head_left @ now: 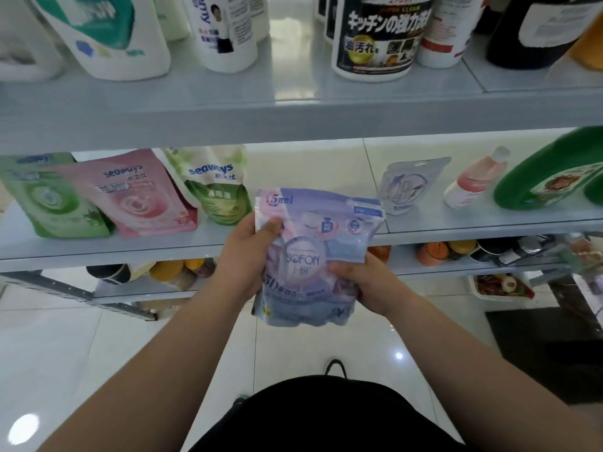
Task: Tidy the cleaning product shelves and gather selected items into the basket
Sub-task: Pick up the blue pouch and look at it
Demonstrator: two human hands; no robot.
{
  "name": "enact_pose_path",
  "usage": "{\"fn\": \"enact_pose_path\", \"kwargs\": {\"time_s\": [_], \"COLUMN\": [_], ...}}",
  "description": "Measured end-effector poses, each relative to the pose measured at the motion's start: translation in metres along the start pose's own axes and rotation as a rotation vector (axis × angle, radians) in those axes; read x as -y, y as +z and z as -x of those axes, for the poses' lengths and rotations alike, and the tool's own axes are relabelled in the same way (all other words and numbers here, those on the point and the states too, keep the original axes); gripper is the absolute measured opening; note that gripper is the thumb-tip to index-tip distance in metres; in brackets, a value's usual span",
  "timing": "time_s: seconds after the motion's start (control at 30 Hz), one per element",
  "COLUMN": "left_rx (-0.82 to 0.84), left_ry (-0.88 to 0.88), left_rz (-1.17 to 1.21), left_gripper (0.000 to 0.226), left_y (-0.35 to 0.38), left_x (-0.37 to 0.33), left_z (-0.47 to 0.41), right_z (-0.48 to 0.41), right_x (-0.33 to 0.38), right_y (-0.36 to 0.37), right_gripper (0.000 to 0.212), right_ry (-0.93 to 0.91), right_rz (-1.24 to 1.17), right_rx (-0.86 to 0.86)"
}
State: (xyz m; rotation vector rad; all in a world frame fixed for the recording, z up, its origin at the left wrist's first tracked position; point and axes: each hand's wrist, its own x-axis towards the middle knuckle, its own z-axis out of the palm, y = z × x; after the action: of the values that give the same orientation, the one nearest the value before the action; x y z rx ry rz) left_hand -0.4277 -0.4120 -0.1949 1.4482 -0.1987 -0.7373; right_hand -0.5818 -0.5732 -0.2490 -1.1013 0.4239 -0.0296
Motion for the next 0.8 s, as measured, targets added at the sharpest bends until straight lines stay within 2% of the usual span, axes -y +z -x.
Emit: {"fn": "enact_pose_path", "kwargs": {"time_s": [0.07, 0.1, 0.17, 0.23, 0.3, 0.4, 0.47, 0.57, 0.6, 0.67, 0.7, 0.77, 0.8], "left_rx": [-0.02, -0.019, 0.047, 0.138, 0.138, 0.048, 0.054, 0.195, 0.205, 0.26, 0.368, 0.575, 0.641], "left_ry": [-0.018, -0.017, -0.053, -0.123, -0.123, -0.116, -0.126, -0.246, -0.352, -0.643, -0.734, -0.793, -0.786], "left_rz": [0.012, -0.059, -0.314, -0.51, -0.577, -0.66, -0.523, 0.024, 0.17, 0.345, 0.39, 0.377, 0.352], "left_gripper": [0.029, 0.04, 0.061, 0.072, 0.062, 0.039, 0.041, 0.039, 0.039, 0.042, 0.039, 0.022, 0.023], "left_y": [-0.015, -0.024, -0.042, -0.056, -0.062, -0.073, -0.082, -0.081, -0.076, -0.063, -0.057, -0.047, -0.046], "left_x": [-0.006, -0.008, -0.008, -0.001, 0.007, 0.013, 0.014, 0.017, 0.021, 0.033, 0.038, 0.046, 0.047], "left_z": [0.009, 0.013, 0.025, 0.039, 0.046, 0.051, 0.052, 0.065, 0.072, 0.091, 0.101, 0.117, 0.12], "right_z": [0.004, 0.005, 0.007, 0.01, 0.014, 0.025, 0.036, 0.05, 0.053, 0.058, 0.06, 0.068, 0.071], "right_x": [-0.006, -0.008, -0.01, -0.01, -0.01, -0.01, -0.012, -0.014, -0.019, -0.035, -0.043, -0.055, -0.059], "right_y": [0.023, 0.034, 0.052, 0.07, 0.087, 0.106, 0.109, 0.115, 0.119, 0.126, 0.13, 0.136, 0.137], "right_gripper": [0.05, 0.051, 0.048, 0.043, 0.041, 0.044, 0.053, 0.084, 0.092, 0.088, 0.081, 0.067, 0.063], "right_ry": [-0.047, -0.06, -0.074, -0.089, -0.096, -0.063, -0.022, -0.028, -0.021, 0.011, 0.016, 0.013, 0.008], "right_rz": [-0.098, -0.119, -0.153, -0.181, -0.19, -0.211, -0.233, -0.266, -0.245, -0.167, -0.168, -0.253, -0.307], "right_rx": [-0.094, -0.152, -0.256, -0.318, -0.32, -0.211, -0.16, -0.158, -0.168, -0.178, -0.152, -0.075, -0.051]}}
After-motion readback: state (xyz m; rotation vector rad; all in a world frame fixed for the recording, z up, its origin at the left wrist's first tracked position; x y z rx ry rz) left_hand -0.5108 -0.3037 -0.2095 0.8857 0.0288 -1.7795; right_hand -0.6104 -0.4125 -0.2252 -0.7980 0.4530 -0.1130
